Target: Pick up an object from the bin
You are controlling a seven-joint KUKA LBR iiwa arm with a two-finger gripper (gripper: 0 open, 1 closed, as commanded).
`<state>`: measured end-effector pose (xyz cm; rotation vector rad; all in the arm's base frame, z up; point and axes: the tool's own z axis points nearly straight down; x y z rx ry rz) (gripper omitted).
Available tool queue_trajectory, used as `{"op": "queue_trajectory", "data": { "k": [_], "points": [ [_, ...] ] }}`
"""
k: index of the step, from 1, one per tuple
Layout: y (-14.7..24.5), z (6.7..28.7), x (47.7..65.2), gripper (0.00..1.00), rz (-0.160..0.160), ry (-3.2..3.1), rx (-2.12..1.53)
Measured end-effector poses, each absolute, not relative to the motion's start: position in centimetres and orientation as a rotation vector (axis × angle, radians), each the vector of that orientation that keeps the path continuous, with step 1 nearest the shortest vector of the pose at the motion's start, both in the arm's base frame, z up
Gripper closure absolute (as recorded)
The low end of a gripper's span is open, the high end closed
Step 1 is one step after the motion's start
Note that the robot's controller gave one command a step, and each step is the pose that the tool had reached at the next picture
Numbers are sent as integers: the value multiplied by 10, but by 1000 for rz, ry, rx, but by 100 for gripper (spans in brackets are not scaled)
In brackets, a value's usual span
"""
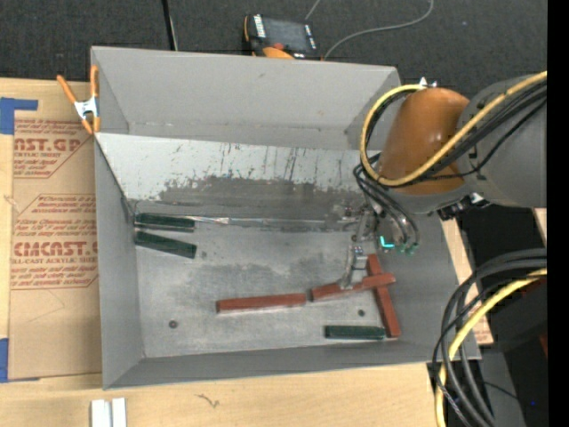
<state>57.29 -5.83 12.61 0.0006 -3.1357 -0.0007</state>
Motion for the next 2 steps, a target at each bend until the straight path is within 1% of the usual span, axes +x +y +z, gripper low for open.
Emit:
{"op": "queue_trajectory", "data": {
  "k": [1,2],
  "points": [
    [-64,66,515,0,-1,-3132,-40],
    [-64,69,518,100,1,-3140,-37]
  ]
}}
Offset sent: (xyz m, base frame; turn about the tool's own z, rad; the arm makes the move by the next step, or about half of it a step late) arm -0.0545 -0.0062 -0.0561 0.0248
